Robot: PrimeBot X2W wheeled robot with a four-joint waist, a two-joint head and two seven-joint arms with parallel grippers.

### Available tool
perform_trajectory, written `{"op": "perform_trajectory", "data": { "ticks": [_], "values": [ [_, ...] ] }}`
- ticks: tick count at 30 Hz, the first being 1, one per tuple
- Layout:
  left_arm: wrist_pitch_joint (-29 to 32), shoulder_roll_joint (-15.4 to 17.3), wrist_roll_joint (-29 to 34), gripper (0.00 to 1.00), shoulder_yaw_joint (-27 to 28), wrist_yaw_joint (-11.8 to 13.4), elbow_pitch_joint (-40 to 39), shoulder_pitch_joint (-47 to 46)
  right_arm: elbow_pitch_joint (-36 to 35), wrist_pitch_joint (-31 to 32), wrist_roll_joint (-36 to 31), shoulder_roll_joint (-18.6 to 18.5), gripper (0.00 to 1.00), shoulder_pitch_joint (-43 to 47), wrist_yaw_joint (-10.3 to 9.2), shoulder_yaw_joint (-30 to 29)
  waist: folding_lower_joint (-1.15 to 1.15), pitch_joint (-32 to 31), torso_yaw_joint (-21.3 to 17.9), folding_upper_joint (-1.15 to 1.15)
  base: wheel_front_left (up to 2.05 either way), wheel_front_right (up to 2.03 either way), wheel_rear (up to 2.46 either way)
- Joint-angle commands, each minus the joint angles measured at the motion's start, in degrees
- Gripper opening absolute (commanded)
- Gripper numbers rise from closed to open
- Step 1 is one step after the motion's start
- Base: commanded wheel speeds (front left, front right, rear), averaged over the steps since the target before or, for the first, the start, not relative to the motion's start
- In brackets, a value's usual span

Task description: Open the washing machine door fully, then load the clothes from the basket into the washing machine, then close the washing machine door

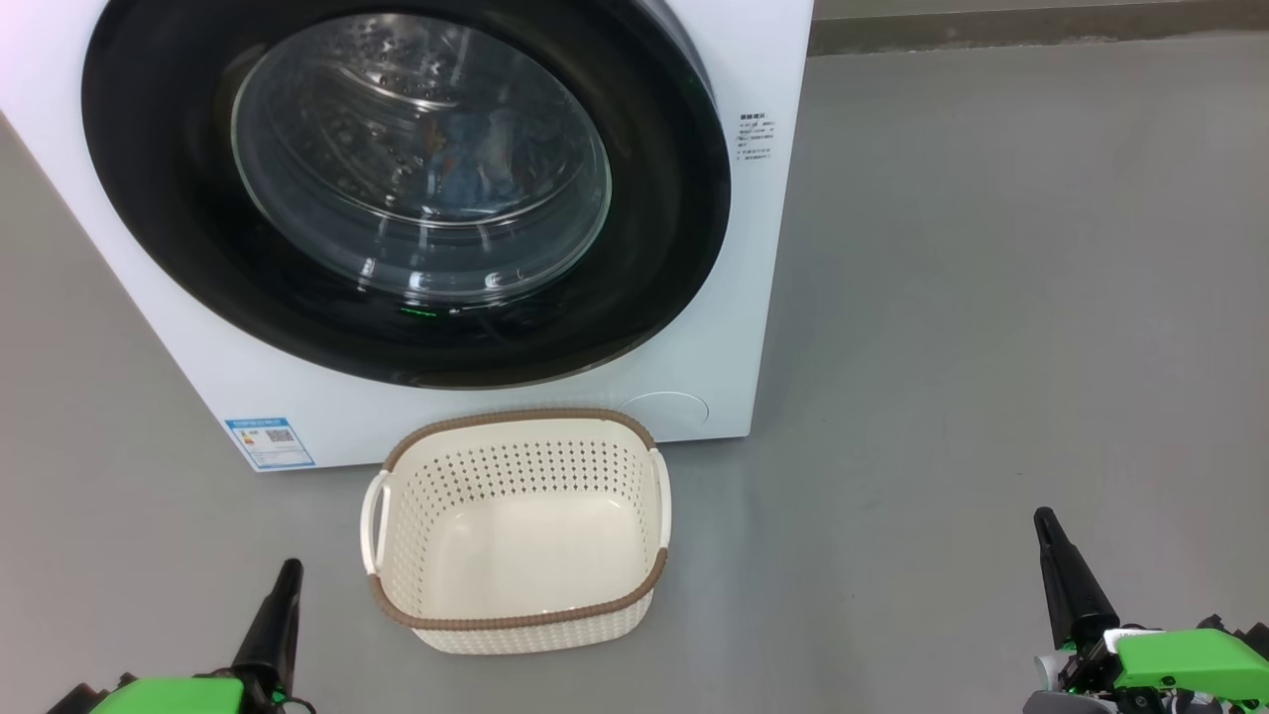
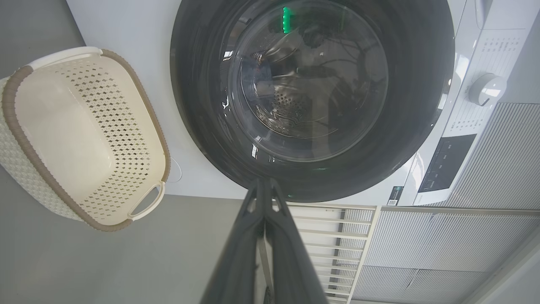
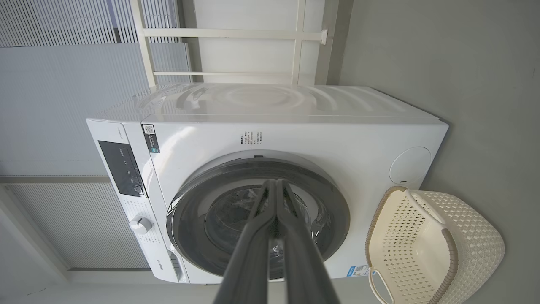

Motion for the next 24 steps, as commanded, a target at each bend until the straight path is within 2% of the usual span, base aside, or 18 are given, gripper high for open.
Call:
{"op": "perform_trajectory", "data": {
  "ticks": [1,24],
  "values": [
    [0.17,1.07,-0.47,0.0,1.98,-0.17,-1.65,-2.35,-1.4,0.43,0.08,-0.52,0.0,-2.36,0.1,1.26,0.0,0.0,0.0,0.0,0.0,0.0,0.0],
    [0.17,1.07,-0.47,0.0,1.97,-0.17,-1.65,-2.35,-1.4,0.45,0.06,-0.5,0.0,-2.36,0.1,1.24,0.0,0.0,0.0,0.0,0.0,0.0,0.0]
  ]
}}
